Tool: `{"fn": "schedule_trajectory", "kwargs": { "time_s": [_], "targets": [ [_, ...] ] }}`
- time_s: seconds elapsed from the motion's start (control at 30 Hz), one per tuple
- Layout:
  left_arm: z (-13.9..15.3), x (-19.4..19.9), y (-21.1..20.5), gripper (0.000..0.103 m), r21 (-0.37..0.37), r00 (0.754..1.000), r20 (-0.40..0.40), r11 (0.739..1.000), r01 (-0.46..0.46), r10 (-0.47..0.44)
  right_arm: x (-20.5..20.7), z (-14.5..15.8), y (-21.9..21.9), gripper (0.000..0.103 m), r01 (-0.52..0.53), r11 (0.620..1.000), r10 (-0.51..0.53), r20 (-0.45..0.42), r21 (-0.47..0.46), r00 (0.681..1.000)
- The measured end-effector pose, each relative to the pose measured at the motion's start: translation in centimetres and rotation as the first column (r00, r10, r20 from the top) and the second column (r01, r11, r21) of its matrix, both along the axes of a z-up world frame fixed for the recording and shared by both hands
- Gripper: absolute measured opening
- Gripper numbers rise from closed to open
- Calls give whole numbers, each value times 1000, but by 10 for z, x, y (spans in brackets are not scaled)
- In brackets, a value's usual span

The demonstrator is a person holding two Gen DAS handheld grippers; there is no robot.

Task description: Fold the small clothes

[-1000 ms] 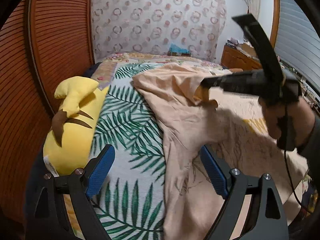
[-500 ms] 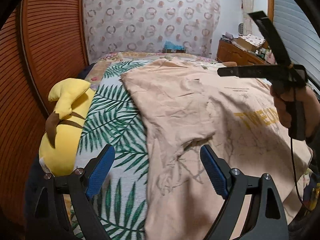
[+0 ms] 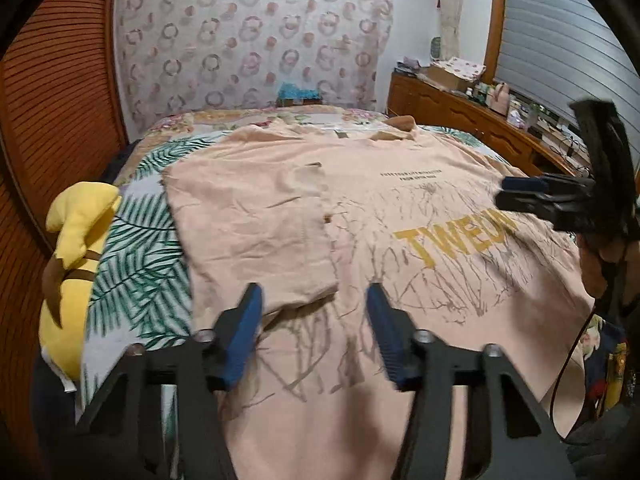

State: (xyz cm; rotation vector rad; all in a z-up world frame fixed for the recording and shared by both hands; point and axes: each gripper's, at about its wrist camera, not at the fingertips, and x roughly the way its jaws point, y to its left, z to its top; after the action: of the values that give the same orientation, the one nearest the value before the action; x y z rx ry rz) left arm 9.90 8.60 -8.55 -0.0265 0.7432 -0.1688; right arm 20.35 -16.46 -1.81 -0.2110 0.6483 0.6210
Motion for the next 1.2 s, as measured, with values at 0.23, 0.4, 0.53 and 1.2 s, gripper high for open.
{"fn": "schedule_trajectory", "kwargs": {
  "time_s": [0.23,0.4,0.53,1.2],
  "targets": [
    [-15,21,-13,37,61,998,-67,998,15,-11,-33,2,-50,61,77,997,-77,55,-4,996],
    [-15,23,-9,11,57,997,-75,998,1,3,-53,13,-87,61,127,991,-130,82,41,988],
    [-2,16,-8,11,44,999,-47,999,8,-6,-69,20,-112,61,172,984,-177,111,56,978],
    [0,32,-64,48,15,986,-91,990,140,-138,-67,24,-197,68,383,922,-386,55,61,921]
  ]
}}
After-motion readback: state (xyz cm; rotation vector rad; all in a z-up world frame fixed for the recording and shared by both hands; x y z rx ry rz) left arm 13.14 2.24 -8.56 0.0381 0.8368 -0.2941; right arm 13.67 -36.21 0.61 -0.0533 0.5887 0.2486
